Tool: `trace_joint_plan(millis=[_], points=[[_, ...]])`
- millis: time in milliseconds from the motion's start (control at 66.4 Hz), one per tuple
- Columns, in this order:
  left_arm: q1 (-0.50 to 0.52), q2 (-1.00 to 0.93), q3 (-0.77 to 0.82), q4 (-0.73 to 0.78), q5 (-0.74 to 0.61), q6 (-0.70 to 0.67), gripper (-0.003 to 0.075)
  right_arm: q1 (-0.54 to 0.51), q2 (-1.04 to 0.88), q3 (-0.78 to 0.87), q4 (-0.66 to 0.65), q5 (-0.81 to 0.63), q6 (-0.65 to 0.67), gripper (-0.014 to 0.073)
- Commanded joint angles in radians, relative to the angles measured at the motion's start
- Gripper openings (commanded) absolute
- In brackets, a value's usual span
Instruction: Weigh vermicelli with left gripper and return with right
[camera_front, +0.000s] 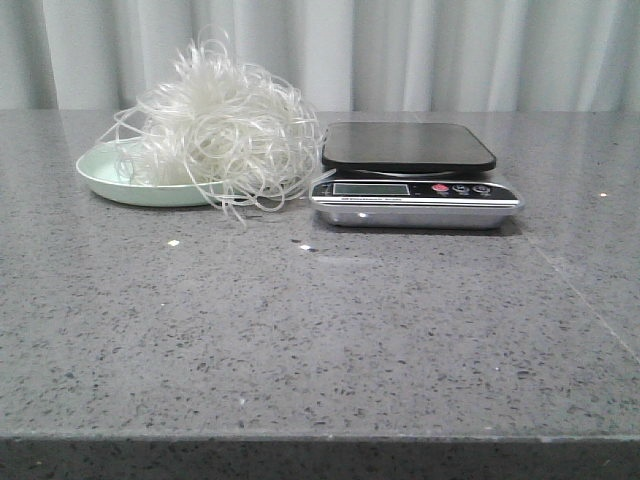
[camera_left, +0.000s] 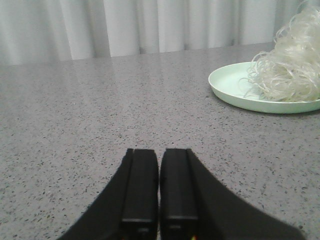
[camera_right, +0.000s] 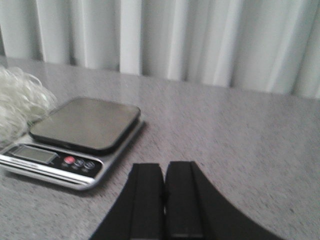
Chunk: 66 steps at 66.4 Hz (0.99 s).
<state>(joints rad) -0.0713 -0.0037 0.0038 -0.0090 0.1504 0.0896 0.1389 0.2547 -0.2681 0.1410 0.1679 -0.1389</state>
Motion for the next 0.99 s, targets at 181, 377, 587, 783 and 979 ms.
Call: trace_joint_plan(millis=[181,377,587,783,979], points=[[0.003,-0.02,0.005,-0.008,-0.075,-0.012,0.0136,-0.16,-0.087,0.005,-0.114,-0.051,0.107,0.015],[0.003,-0.02,0.005,-0.008,-0.075,-0.012,0.0136,-0.163,-0.224,0.15,-0.115,-0.068,0.107,0.015],[0.003,-0.02,0.005,-0.008,-0.075,-0.012,0.0136,-0.163,-0.282,0.287,-0.089,-0.142,0.108,0.015],[0.003,-0.02,0.005,-0.008,-0.075,-0.012,0.0136,-0.163,-0.281,0.288,-0.084,-0.141,0.108,0.015],[0.003,-0.02,0.005,-0.008,-0.075,-0.012,0.0136,-0.163,-0.281,0.288,-0.084,-0.141,0.108,0.015]])
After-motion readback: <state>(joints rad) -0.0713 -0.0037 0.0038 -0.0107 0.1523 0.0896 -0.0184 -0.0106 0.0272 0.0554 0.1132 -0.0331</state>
